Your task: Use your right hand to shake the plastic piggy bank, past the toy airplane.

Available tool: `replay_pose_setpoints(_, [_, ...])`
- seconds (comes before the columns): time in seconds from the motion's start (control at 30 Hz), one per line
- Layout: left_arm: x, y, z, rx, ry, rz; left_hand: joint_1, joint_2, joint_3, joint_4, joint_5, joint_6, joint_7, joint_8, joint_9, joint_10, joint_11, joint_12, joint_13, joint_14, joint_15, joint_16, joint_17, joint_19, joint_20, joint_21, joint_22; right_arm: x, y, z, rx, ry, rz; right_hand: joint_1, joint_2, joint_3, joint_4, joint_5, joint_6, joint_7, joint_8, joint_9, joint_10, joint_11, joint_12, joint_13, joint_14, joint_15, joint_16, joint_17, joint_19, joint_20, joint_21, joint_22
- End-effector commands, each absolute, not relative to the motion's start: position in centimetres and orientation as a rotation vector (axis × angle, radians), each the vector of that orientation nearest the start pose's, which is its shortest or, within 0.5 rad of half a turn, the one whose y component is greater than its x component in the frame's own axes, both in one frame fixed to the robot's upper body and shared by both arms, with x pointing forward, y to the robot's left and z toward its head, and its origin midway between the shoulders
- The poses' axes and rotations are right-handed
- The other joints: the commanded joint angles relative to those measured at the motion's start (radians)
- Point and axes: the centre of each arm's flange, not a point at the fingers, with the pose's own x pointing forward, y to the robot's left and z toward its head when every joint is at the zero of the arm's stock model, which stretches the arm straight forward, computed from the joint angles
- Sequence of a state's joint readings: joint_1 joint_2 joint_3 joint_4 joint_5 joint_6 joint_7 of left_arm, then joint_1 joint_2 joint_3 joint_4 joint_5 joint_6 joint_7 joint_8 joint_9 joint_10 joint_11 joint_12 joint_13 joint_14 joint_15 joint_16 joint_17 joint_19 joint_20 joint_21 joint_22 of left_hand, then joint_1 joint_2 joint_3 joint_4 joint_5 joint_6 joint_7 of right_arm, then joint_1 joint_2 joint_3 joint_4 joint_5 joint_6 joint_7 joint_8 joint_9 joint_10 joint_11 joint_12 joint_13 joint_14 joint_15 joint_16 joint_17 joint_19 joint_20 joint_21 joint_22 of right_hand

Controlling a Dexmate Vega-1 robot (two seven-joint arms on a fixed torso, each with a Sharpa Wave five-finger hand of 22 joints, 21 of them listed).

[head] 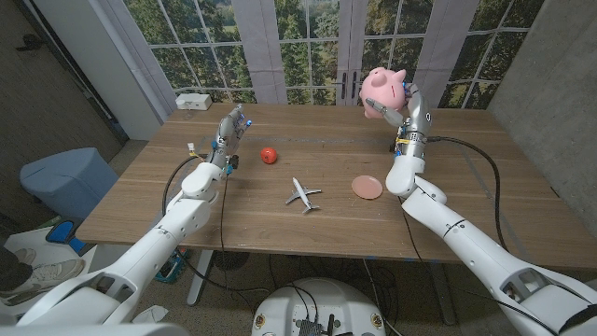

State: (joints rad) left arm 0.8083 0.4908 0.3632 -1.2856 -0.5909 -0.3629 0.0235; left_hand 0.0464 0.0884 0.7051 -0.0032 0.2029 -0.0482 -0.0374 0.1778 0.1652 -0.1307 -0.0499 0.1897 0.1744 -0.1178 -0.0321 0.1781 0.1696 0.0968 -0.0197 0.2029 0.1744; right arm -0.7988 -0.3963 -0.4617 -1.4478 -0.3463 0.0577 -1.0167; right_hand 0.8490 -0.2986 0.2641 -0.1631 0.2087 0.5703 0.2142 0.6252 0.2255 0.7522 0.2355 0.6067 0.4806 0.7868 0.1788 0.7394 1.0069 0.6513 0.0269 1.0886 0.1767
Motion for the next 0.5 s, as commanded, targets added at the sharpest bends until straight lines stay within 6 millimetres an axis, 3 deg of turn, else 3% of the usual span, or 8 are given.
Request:
replay_pose_setpoints(0.03, [65.0, 29.2, 0.1, -0.017, -0.694, -0.149, -0.01, 0.05, 0.0, -0.005, 0.0, 0.002, 0.001, 0.002, 0.005, 0.0, -0.001, 0.0, 0.003, 0.002, -0.027, 0.001, 0.004, 0.008, -0.001, -0.005, 0.003, 59.0, -24.7, 2.5, -0.394, -1.035, -0.821, 0.337, 0.344, 0.291, -0.007, 0.007, 0.372, -0.204, 0.006, 0.079, 0.327, -0.318, 0.001, 0.336, 0.285, -0.403, 0.006, 0.207, -0.096, -0.137, 0.008, 0.003])
replay_pose_setpoints(0.27, [65.0, 29.2, 0.1, -0.017, -0.691, -0.148, -0.011, 0.05, 0.0, -0.005, 0.0, 0.002, 0.0, 0.002, 0.005, -0.001, -0.001, 0.0, 0.003, 0.002, -0.028, 0.001, 0.004, 0.008, -0.001, -0.005, 0.003, 59.1, -24.5, 2.8, -0.436, -1.026, -0.773, 0.336, 0.342, 0.292, -0.007, 0.007, 0.371, -0.203, 0.005, 0.083, 0.328, -0.32, 0.0, 0.338, 0.285, -0.403, 0.005, 0.208, -0.102, -0.138, 0.01, 0.002])
replay_pose_setpoints(0.5, [65.1, 29.2, 0.2, -0.016, -0.692, -0.151, -0.011, 0.05, 0.0, -0.005, 0.0, 0.001, 0.0, 0.002, 0.005, -0.002, -0.001, 0.0, 0.003, 0.002, -0.029, 0.001, 0.004, 0.008, -0.001, -0.005, 0.003, 59.4, -24.1, 3.6, -0.61, -0.996, -0.611, 0.335, 0.341, 0.293, -0.007, 0.007, 0.371, -0.208, 0.004, 0.084, 0.326, -0.323, -0.002, 0.339, 0.284, -0.403, 0.003, 0.208, -0.105, -0.143, 0.013, 0.002])
